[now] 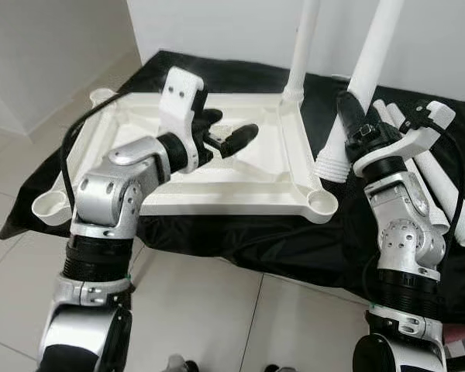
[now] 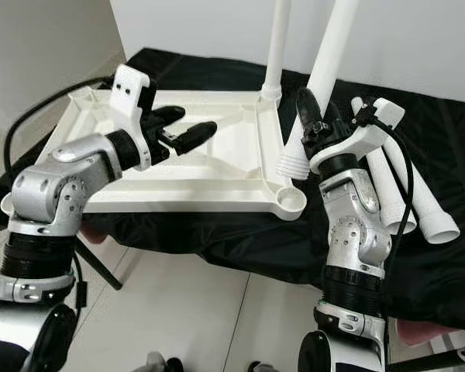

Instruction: Building children table

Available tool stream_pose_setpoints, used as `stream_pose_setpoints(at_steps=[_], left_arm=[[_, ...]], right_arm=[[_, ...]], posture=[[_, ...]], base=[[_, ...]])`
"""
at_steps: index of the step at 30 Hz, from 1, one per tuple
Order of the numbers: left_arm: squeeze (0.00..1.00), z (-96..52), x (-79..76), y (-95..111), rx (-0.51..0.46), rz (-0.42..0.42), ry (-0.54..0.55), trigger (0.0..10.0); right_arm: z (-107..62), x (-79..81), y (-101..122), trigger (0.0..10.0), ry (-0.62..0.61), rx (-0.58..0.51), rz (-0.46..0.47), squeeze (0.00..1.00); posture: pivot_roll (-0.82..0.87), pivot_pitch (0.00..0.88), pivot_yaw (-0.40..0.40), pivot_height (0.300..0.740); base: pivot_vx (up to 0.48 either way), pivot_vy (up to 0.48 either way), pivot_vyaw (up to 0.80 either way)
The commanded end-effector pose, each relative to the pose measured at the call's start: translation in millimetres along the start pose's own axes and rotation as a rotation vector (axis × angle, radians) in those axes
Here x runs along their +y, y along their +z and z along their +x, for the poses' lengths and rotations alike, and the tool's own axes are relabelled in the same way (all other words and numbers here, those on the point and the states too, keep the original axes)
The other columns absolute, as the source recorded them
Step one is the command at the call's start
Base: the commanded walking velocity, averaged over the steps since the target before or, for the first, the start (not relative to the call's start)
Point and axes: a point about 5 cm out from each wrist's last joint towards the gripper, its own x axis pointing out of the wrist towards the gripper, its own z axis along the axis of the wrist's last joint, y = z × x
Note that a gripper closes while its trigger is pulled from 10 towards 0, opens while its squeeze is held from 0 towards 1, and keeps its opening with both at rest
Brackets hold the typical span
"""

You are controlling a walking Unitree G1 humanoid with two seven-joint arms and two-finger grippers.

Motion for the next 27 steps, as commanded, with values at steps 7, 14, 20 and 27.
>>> stream_pose_setpoints(at_steps=[7, 14, 20, 27], left_arm=[[0.0, -1.7, 11.2, -28, 0.073, 0.003, 0.211, 10.0], [0.0, -2.1, 11.1, -23, 0.022, -0.077, 0.151, 10.0], [0.0, -3.8, 10.6, -29, 0.035, -0.006, 0.153, 10.0], [0.0, -9.7, 15.7, -26, -0.01, 0.014, 0.2, 10.0]], right_arm=[[-3.0, 9.2, -3, 10.0, 0.052, -0.031, -0.041, 0.0], [-6.6, 4.6, -7, 10.0, 0.034, -0.031, -0.069, 0.0], [-10.2, 5.7, -14, 10.0, 0.037, -0.016, -0.081, 0.0], [-10.9, 8.3, -23, 10.0, 0.061, -0.008, -0.108, 0.0]], posture=[[-0.11, 0.001, 0.066, 0.74], [-0.11, 0.0, 0.057, 0.74], [-0.1, 0.0, 0.053, 0.74], [-0.09, 0.0, 0.052, 0.74]], base=[[0.0, 0.0, 0.0], [0.0, 0.0, 0.0], [0.0, 0.0, 0.0], [0.0, 0.0, 0.0]])
